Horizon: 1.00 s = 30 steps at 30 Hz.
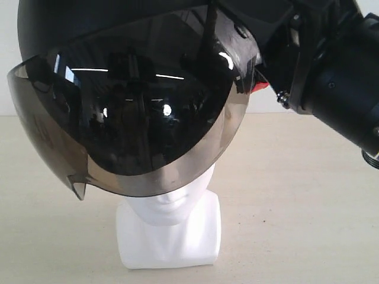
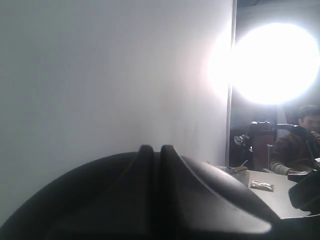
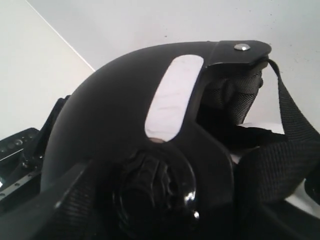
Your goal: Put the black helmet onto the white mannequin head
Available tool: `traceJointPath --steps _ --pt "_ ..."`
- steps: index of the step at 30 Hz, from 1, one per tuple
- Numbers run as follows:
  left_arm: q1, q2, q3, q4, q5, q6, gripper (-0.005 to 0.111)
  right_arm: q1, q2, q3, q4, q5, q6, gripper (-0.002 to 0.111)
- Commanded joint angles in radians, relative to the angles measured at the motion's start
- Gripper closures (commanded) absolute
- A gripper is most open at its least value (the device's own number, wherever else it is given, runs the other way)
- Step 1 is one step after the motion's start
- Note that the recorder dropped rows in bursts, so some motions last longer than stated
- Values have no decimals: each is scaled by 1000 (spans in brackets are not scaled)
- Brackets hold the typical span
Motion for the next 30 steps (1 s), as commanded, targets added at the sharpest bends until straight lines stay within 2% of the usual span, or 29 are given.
traceJointPath --steps 1,8,15,21,30 --pt "-34 36 34 266 33 -38 102 -27 -31 -13 11 -78 -164 60" --pt "-78 86 34 294 35 -47 102 -27 -31 -13 68 -46 -198 60" --pt "-77 88 34 285 48 -44 102 -27 -78 -13 70 -31 -217 60" --pt "-77 88 34 285 50 -44 102 -27 -227 -13 262 104 -460 60" --pt "-77 88 34 289 32 -51 102 -27 -232 -15 262 109 -455 60"
